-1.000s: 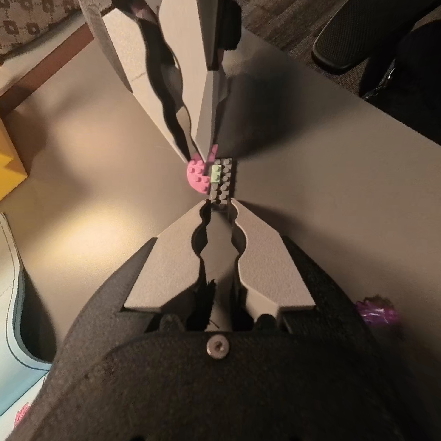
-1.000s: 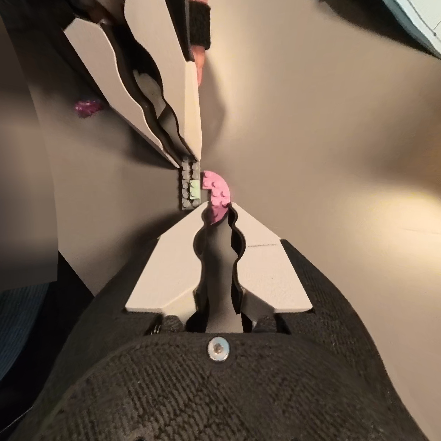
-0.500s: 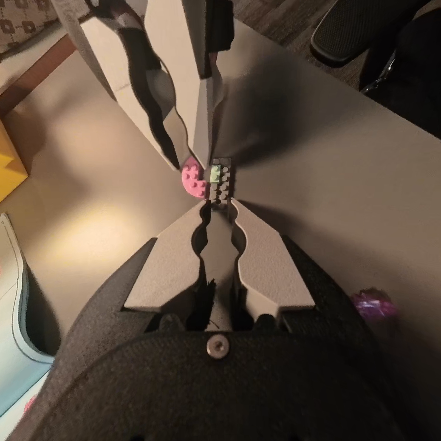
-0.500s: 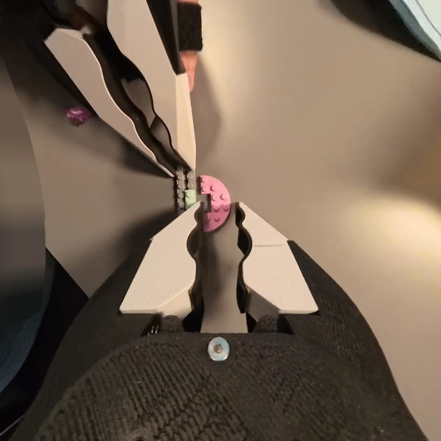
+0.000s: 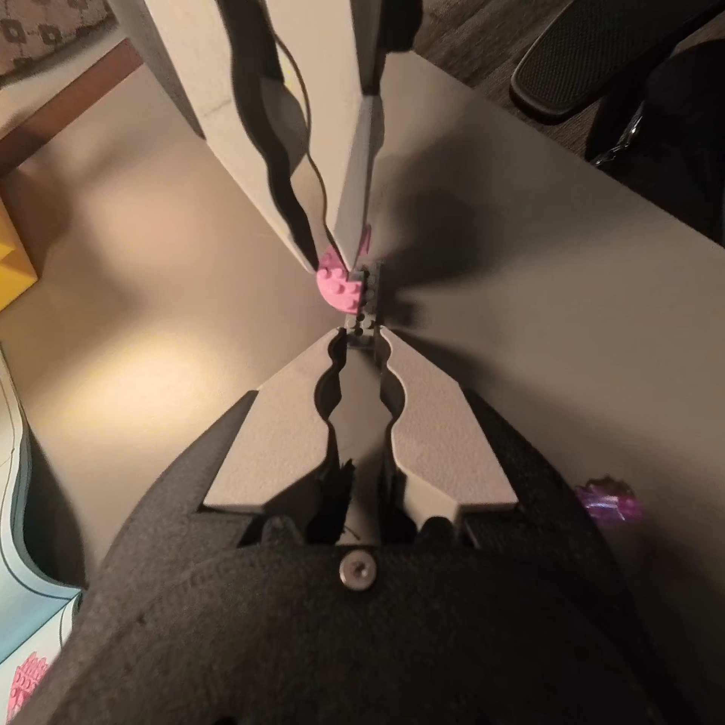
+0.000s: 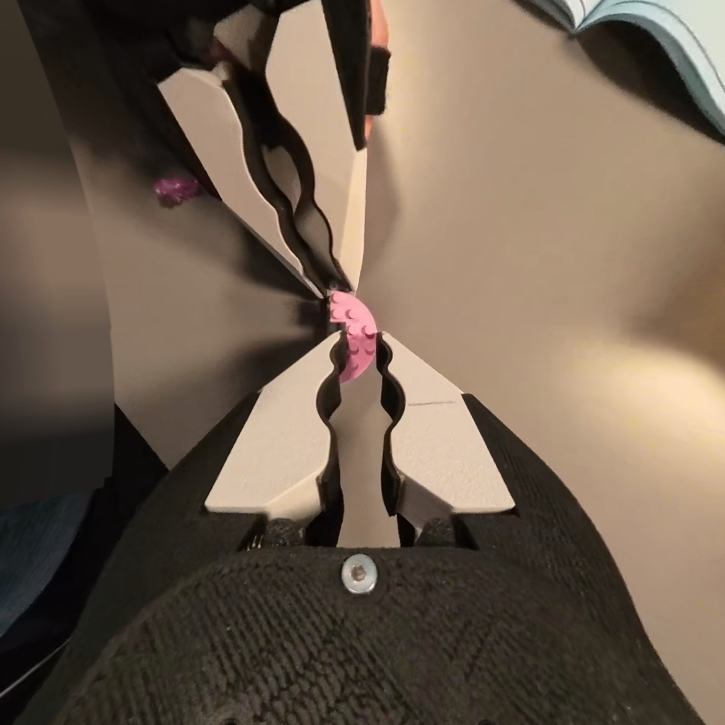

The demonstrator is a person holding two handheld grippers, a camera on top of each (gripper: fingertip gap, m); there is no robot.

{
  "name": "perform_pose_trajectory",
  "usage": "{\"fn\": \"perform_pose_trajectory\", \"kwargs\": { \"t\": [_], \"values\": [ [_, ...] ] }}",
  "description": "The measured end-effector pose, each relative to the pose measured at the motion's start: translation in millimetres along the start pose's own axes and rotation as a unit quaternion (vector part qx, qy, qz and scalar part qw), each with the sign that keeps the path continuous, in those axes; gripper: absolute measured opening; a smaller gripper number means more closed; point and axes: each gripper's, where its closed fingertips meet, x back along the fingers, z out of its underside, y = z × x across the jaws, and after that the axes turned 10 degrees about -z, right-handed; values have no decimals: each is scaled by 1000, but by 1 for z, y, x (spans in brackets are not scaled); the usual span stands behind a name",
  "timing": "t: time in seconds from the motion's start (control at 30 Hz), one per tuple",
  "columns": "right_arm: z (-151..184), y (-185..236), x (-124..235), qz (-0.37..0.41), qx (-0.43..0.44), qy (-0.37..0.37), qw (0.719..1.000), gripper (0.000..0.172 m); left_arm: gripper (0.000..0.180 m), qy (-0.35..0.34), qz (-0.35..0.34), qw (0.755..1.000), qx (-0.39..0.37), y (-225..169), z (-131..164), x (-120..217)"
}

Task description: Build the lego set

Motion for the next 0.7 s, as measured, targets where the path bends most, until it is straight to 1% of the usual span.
{"fn": "perform_pose_trajectory", "kwargs": {
  "t": [0.13,0.3,0.53,0.7],
  "values": [
    [-1,1,-8,6,21,14,1000,13,13,0,0,1000,3,0,0,0],
    [-2,0,-10,10,32,12,999,13,13,0,3,1000,9,0,0,0],
    [2,1,-12,3,14,4,1000,18,13,0,3,1000,9,0,0,0],
    [1,4,-13,-3,17,-6,1000,23,13,-1,-1,1000,1,0,0,0]
  ]
}}
